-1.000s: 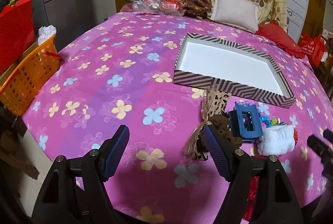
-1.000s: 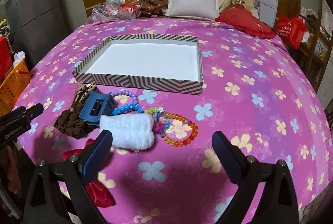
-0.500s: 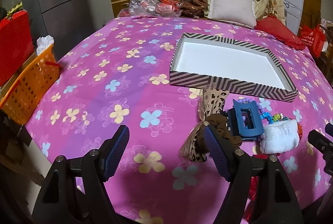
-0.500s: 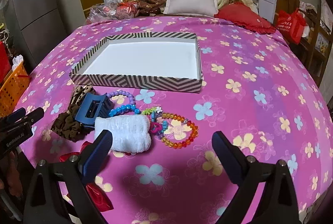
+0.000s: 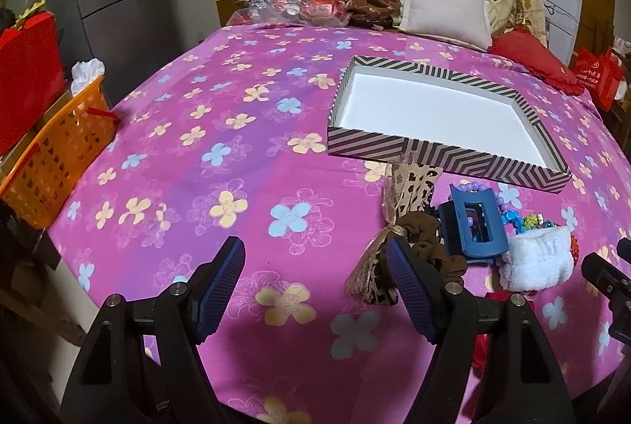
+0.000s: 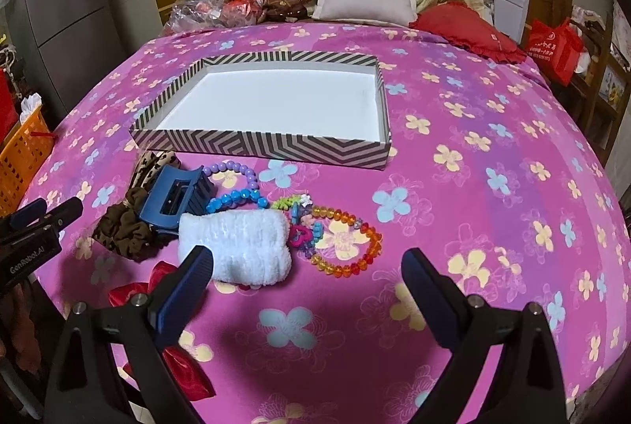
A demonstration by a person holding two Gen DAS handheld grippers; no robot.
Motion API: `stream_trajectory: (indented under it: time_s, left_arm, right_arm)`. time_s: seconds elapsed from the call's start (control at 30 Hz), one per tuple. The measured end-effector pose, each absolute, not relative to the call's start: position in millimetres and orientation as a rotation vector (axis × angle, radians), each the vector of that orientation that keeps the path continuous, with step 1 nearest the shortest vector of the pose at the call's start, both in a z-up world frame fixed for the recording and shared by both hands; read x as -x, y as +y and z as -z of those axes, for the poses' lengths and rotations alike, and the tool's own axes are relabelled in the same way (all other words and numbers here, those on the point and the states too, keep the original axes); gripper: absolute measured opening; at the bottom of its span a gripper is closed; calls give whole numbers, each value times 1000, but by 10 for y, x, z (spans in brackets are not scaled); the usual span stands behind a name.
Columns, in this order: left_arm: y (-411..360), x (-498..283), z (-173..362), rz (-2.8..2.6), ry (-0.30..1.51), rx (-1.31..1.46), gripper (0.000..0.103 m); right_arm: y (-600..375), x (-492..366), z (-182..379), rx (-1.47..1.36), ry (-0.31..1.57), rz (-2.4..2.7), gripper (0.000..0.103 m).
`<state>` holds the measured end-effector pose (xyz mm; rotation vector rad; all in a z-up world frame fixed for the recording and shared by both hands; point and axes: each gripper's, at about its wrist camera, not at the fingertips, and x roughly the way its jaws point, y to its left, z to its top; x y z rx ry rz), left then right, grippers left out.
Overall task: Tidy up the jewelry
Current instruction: 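Move both grippers toward the pile of hair accessories beside the striped box, then grasp the brown scrunchie with leopard bow with the left gripper while the right grasps the white fluffy scrunchie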
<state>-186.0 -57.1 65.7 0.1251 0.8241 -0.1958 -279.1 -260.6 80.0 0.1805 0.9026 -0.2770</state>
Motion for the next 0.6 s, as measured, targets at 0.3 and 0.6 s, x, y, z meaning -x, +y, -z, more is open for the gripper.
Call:
stream_trajectory:
  time_s: [0.3, 0.6]
  left_arm:
    - [-548, 1849, -630, 190, 830, -121, 75]
    - [-543, 1844, -597, 183, 838, -121, 75]
  right_arm:
    - [-2571, 2764, -780, -178, 908, 268, 99]
    - [-2549, 2748, -748, -177, 916, 265, 99]
